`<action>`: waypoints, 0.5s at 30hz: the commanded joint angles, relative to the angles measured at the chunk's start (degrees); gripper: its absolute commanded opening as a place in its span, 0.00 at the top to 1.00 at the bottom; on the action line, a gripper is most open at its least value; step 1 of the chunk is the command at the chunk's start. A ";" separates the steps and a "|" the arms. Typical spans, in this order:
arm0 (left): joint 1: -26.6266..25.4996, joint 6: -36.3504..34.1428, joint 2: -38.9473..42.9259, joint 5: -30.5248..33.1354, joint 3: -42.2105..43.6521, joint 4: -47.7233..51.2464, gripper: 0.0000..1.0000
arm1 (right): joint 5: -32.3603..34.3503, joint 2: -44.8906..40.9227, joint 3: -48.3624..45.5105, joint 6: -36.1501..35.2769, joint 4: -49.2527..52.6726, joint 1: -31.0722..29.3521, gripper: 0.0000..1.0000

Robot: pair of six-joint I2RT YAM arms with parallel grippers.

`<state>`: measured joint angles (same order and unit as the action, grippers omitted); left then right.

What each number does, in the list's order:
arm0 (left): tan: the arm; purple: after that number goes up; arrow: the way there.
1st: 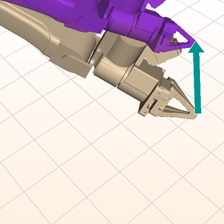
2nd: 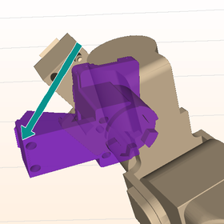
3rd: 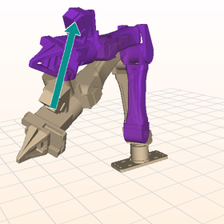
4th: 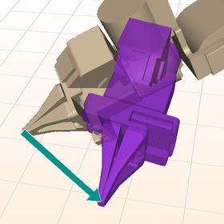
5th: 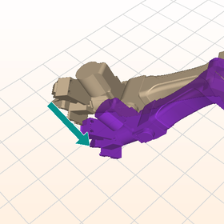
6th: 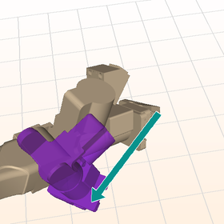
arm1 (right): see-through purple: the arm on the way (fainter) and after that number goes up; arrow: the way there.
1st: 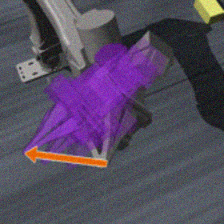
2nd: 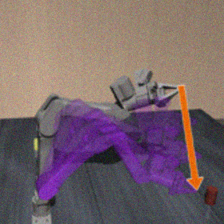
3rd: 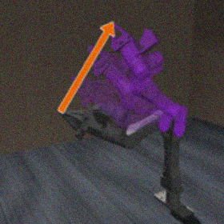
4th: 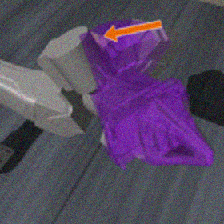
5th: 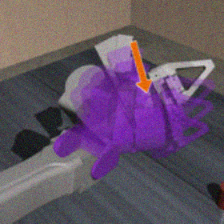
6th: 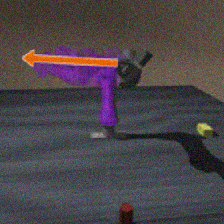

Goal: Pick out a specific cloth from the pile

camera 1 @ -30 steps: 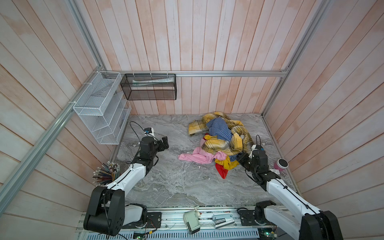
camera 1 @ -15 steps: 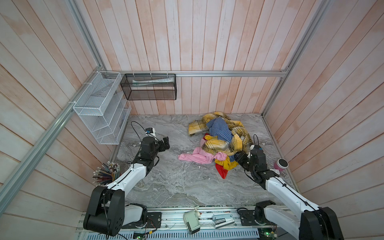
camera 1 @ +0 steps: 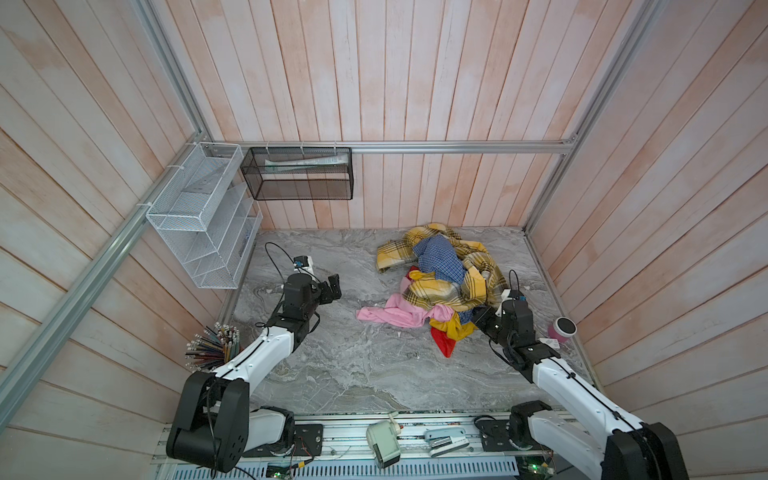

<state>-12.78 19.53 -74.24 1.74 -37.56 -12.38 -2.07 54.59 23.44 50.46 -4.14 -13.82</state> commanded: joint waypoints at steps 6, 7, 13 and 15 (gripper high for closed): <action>-0.67 -1.31 -0.71 0.11 -1.03 0.67 0.00 | 4.69 -8.80 3.23 -1.08 2.95 -0.76 1.00; -0.66 -1.27 -0.65 0.11 -1.02 0.74 0.00 | 4.60 -9.23 3.44 -1.21 3.21 -0.81 1.00; -1.02 -1.31 -0.65 0.19 -1.16 0.67 0.00 | 3.73 -9.36 4.63 -0.74 2.94 -1.72 1.00; -1.20 -1.42 -0.57 0.37 -1.13 0.78 0.00 | 3.32 -9.26 5.27 -0.57 2.39 -2.08 1.00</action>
<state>-13.50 19.09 -74.37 1.87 -37.56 -12.36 1.02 45.80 25.85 49.87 -0.75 -15.31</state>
